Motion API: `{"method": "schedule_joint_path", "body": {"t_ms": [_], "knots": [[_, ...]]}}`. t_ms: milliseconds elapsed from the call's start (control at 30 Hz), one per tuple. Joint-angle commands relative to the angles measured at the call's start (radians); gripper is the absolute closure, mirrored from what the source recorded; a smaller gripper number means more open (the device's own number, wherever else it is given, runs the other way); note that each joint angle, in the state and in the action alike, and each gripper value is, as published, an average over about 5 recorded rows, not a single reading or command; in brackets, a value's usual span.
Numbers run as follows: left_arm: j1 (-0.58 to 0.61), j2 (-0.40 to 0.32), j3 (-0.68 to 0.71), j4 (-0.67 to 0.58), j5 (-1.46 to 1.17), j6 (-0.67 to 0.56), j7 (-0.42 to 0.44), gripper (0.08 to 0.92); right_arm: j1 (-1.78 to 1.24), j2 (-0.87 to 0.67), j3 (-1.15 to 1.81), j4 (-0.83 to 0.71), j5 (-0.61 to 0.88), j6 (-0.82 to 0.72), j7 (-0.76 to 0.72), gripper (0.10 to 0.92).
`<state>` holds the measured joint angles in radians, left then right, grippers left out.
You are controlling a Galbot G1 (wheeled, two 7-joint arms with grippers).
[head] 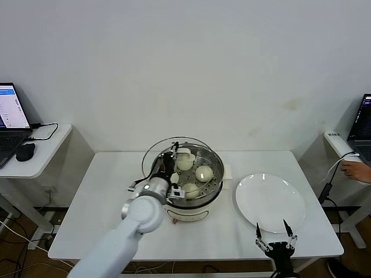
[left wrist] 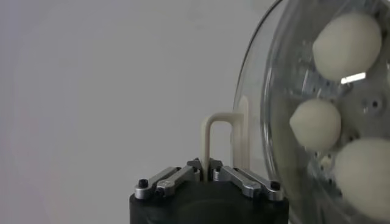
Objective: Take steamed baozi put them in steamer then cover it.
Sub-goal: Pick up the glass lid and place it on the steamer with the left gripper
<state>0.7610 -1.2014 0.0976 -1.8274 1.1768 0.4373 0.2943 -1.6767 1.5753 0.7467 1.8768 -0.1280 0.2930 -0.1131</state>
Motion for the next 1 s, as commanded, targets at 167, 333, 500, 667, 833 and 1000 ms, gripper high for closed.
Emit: {"method": "schedule_joint_path", "body": {"t_ms": [167, 333, 500, 667, 833, 1000], "knots": [[-0.015, -0.149, 0.023, 0.11, 0.157, -0.008, 0.009, 0.853, 0.003, 0.002, -0.013, -0.002, 0.015, -0.004, -0.006, 0.203], [-0.006, -0.158, 0.015, 0.132, 0.162, -0.014, 0.005, 0.853, 0.002, 0.001, -0.018, -0.005, 0.014, -0.002, -0.007, 0.203], [0.005, -0.163, 0.008, 0.139, 0.167, -0.019, 0.005, 0.853, 0.001, 0.001, -0.023, -0.008, 0.013, -0.001, -0.006, 0.202], [0.016, -0.161, -0.005, 0.14, 0.17, -0.025, 0.002, 0.853, -0.002, 0.0, -0.025, -0.009, 0.014, 0.001, -0.006, 0.203], [0.022, -0.16, -0.017, 0.143, 0.168, -0.03, -0.002, 0.853, -0.006, -0.001, -0.026, -0.01, 0.012, 0.006, -0.007, 0.202], [0.028, -0.164, -0.018, 0.149, 0.164, -0.033, -0.009, 0.853, -0.01, -0.001, -0.029, -0.008, 0.011, 0.009, -0.007, 0.202]]}}
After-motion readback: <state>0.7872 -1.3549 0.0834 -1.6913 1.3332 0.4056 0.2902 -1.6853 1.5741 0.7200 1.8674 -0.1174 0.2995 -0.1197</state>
